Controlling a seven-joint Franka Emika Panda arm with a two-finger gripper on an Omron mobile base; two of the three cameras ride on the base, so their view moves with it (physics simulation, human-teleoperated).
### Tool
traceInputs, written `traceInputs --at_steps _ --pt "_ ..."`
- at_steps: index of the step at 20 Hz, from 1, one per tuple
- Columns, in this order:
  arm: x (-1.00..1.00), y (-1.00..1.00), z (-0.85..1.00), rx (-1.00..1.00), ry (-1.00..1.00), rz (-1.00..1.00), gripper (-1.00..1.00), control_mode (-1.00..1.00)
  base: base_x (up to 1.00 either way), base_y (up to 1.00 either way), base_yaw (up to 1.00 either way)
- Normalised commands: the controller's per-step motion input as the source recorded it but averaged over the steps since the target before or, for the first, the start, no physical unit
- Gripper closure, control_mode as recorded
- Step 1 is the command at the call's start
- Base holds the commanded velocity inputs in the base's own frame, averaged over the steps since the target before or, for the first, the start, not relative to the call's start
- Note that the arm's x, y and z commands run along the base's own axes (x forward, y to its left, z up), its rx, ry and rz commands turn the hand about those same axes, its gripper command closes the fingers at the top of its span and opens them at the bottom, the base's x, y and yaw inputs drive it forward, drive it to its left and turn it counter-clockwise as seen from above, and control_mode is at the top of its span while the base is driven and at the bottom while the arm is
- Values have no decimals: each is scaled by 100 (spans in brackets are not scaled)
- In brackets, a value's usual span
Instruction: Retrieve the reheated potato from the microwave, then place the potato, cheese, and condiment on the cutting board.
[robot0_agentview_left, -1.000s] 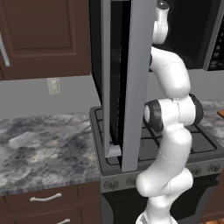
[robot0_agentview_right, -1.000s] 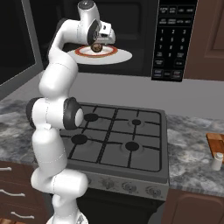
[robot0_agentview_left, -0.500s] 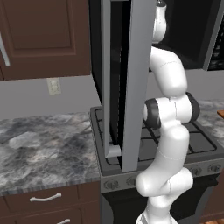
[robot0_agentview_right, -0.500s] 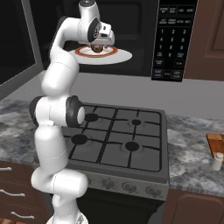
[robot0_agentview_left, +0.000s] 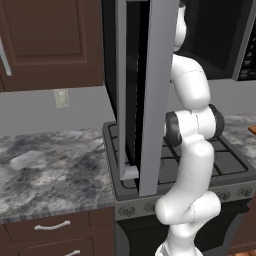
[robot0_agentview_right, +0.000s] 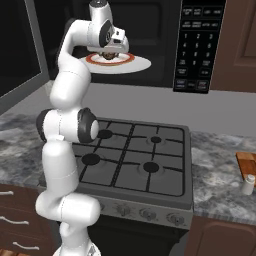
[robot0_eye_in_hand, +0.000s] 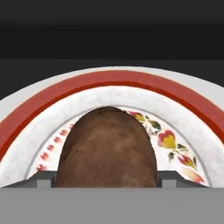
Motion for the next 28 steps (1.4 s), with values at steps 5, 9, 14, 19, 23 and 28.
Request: traceInputs --at_steps 5,9,14,19,23,28 --pt "0 0 -13 10 0 0 100 -100 0 0 0" --pt "-3 0 0 13 -4 0 100 -100 0 0 0" --pt "-46 -4 0 11 -12 0 100 -100 0 0 0" --pt "-84 -10 2 6 -17 0 100 -100 0 0 0" --pt "-100 -8 0 2 -14 0 100 -100 0 0 0" --pt "-100 -6 0 1 -14 -1 100 -100 0 0 0"
